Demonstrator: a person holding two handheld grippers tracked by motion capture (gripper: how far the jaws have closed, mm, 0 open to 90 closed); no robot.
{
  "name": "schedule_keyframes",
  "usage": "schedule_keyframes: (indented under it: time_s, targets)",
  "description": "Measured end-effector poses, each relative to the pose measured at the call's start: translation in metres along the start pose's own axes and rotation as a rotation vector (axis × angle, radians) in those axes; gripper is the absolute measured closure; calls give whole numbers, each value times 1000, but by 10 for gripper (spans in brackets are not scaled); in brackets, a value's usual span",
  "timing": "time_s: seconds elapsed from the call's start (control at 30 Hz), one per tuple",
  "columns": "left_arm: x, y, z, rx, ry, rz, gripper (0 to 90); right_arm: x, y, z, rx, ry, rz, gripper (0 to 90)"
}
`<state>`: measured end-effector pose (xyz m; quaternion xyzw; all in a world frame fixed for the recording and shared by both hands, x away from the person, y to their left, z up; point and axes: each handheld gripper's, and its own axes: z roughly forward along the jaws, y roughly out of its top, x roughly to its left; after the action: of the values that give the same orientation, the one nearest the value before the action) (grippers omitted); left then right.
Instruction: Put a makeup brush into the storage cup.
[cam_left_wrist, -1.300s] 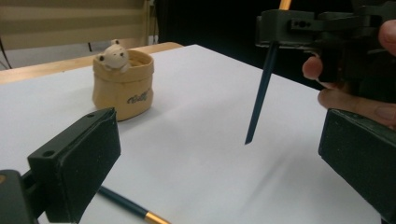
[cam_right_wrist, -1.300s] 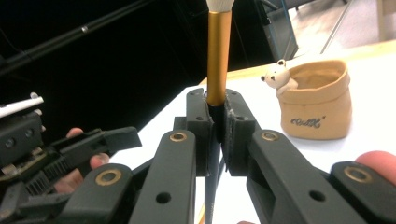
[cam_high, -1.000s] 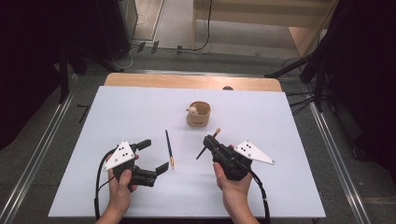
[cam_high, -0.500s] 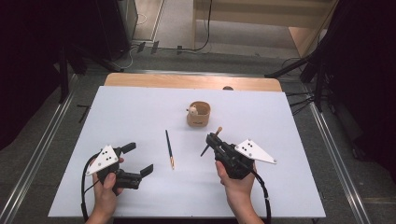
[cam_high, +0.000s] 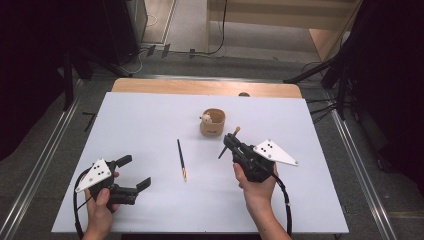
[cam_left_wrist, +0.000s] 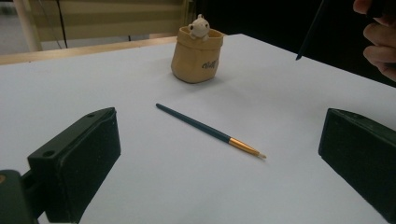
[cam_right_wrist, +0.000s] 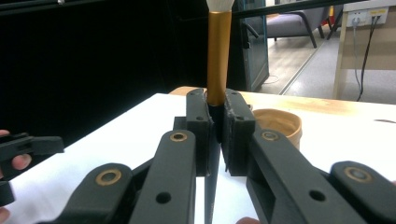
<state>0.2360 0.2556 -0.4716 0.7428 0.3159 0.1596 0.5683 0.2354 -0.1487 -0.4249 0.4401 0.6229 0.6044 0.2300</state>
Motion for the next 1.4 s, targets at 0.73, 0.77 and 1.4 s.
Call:
schedule_keyframes:
  time_s: [0.73,0.77,1.4]
  targets:
    - [21,-9,-16,1,54,-19,0,-21,19,19,-23,-13,-19,846]
    - [21,-9,-16,3,57,-22,0,-21,20,21,-26,-14,-22,846]
    - [25,-12,-17,1,55,-43,0,-32,42,49,-51,-53,-64,846]
